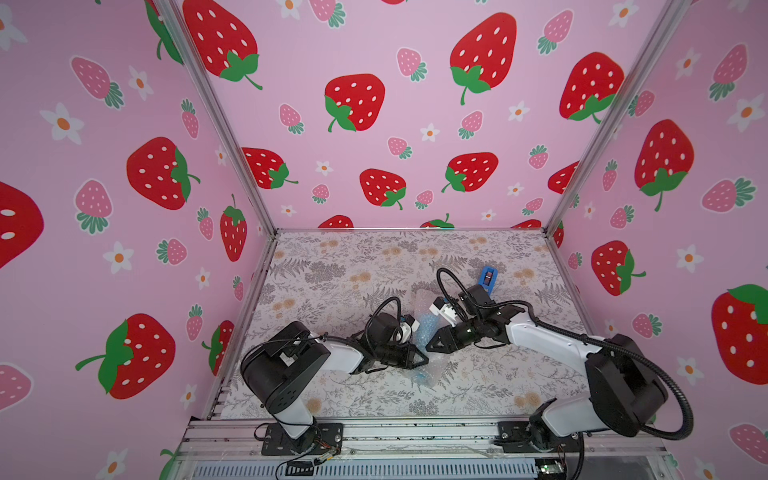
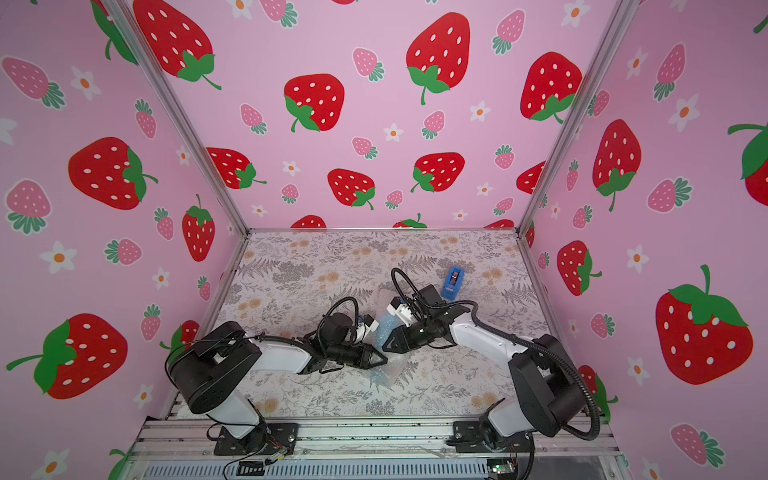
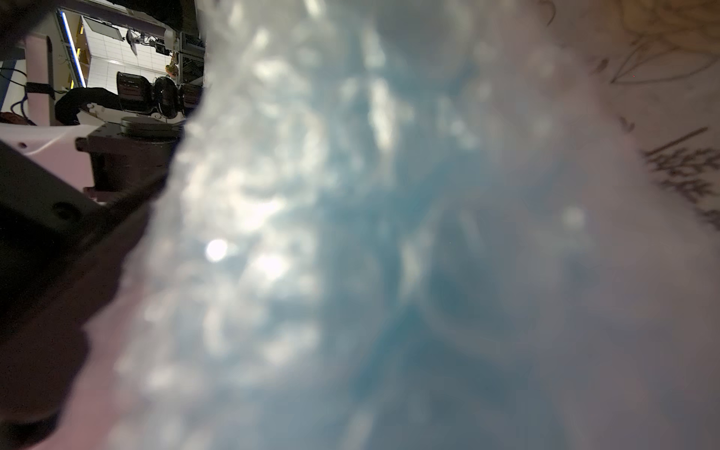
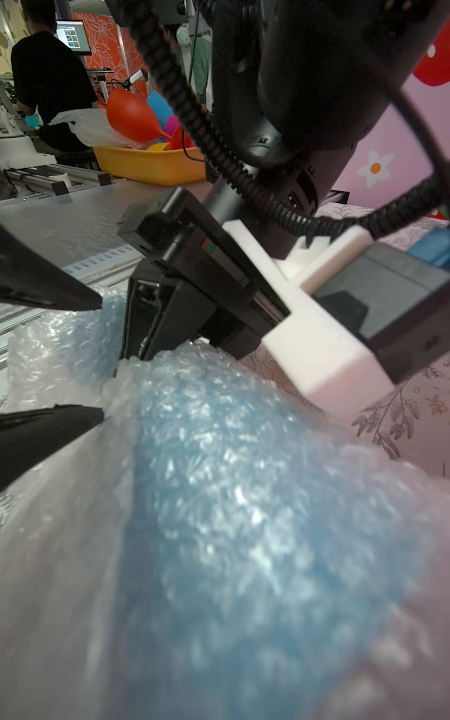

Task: Wrap wine glasses in bubble wrap
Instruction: Stick the tape on the bubble wrap.

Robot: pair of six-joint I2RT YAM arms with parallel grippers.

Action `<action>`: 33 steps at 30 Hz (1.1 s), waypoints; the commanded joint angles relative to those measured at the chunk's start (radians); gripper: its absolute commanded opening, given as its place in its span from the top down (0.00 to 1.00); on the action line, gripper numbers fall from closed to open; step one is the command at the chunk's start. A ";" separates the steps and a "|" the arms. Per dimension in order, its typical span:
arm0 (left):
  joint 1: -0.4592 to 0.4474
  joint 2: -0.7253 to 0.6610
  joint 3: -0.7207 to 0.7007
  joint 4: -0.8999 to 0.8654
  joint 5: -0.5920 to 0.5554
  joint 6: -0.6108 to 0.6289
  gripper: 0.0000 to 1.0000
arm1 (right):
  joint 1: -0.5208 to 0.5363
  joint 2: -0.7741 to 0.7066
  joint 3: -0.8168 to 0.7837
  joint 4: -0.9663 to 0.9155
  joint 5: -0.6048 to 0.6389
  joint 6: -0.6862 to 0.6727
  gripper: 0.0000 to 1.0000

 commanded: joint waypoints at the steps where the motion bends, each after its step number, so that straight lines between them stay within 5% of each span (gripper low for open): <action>1: 0.005 0.025 -0.027 -0.054 -0.063 0.028 0.81 | -0.016 0.027 -0.012 0.020 -0.001 -0.027 0.58; 19: 0.008 0.037 -0.015 -0.060 -0.057 0.033 0.82 | -0.100 -0.028 -0.049 -0.055 0.014 -0.056 0.59; 26: 0.008 0.049 -0.014 -0.049 -0.057 0.027 0.82 | 0.005 -0.091 0.003 0.023 -0.079 0.004 0.59; 33: 0.008 0.052 -0.015 -0.035 -0.055 0.019 0.82 | 0.048 -0.011 0.055 0.086 -0.048 0.028 0.60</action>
